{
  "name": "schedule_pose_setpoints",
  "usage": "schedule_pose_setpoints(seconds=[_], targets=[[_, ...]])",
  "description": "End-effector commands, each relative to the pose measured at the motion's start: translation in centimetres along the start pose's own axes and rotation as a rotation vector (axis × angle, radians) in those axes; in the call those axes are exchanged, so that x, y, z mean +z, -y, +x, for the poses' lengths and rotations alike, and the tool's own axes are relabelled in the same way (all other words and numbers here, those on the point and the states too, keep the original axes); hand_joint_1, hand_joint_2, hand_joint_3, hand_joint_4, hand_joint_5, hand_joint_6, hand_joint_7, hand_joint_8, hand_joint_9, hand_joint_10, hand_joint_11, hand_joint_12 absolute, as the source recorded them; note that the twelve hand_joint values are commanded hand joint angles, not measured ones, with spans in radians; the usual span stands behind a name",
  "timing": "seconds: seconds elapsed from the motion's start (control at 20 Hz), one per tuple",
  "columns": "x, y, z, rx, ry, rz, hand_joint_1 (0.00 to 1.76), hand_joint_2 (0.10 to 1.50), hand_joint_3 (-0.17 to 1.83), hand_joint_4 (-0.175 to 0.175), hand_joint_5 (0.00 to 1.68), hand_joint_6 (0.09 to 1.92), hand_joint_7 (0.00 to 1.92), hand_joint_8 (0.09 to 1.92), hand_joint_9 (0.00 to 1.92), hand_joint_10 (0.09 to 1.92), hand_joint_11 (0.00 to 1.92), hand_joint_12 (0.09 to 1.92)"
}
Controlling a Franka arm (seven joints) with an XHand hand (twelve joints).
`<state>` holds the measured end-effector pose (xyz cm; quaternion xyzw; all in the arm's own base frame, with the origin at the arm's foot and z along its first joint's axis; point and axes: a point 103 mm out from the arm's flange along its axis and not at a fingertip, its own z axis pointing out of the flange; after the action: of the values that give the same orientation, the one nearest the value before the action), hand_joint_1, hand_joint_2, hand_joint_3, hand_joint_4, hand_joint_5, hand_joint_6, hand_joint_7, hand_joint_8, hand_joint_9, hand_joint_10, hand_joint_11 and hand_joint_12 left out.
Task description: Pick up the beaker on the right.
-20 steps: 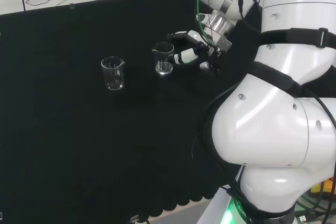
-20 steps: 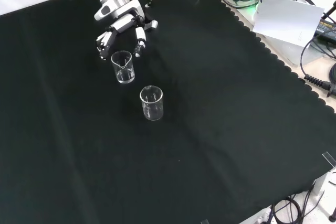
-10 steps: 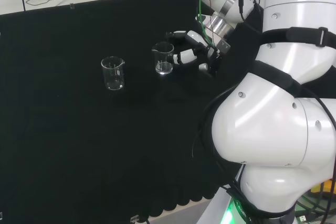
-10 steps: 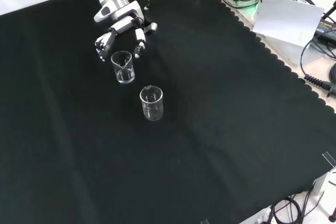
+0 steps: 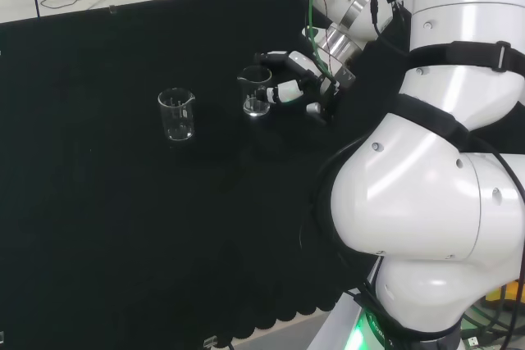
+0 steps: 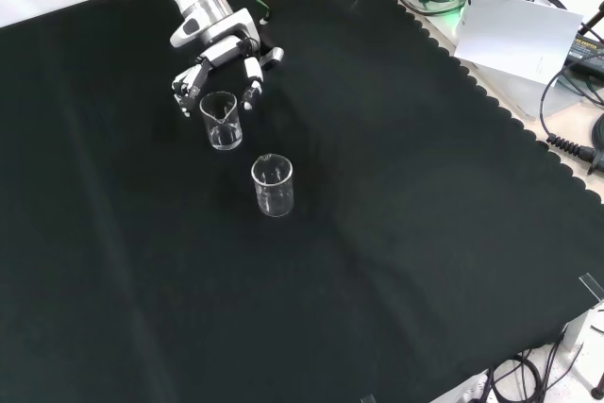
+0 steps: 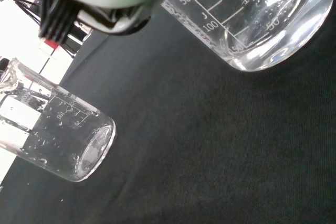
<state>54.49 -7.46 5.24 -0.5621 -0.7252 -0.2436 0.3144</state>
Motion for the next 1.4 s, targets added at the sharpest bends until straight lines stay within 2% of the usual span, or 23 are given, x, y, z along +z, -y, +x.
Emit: schedule_pose_setpoints(seconds=[0.05, 0.45, 0.65, 0.8, 1.4], targets=[[0.1, -0.2, -0.1, 0.005, -0.011, -0.008, 0.94, 0.49, 0.7, -0.058, 0.56, 0.14, 0.37, 0.72, 0.47, 0.64, 0.03, 1.4], [0.8, -0.5, -0.3, 0.009, -0.01, 0.005, 0.94, 0.49, 0.7, -0.056, 0.57, 0.19, 0.37, 0.72, 0.48, 0.63, 0.03, 1.4], [1.0, -0.8, -0.1, 0.006, -0.008, 0.007, 0.94, 0.49, 0.7, -0.056, 0.48, 0.42, 0.38, 0.72, 0.49, 0.62, 0.04, 1.4], [1.1, -1.0, -0.1, 0.004, -0.01, 0.007, 0.94, 0.49, 0.7, -0.056, 0.44, 0.52, 0.38, 0.72, 0.49, 0.63, 0.04, 1.4], [1.3, -1.6, -0.2, -0.004, -0.038, -0.004, 0.95, 0.49, 0.71, -0.057, 0.42, 0.56, 0.39, 0.73, 0.5, 0.63, 0.05, 1.4]])
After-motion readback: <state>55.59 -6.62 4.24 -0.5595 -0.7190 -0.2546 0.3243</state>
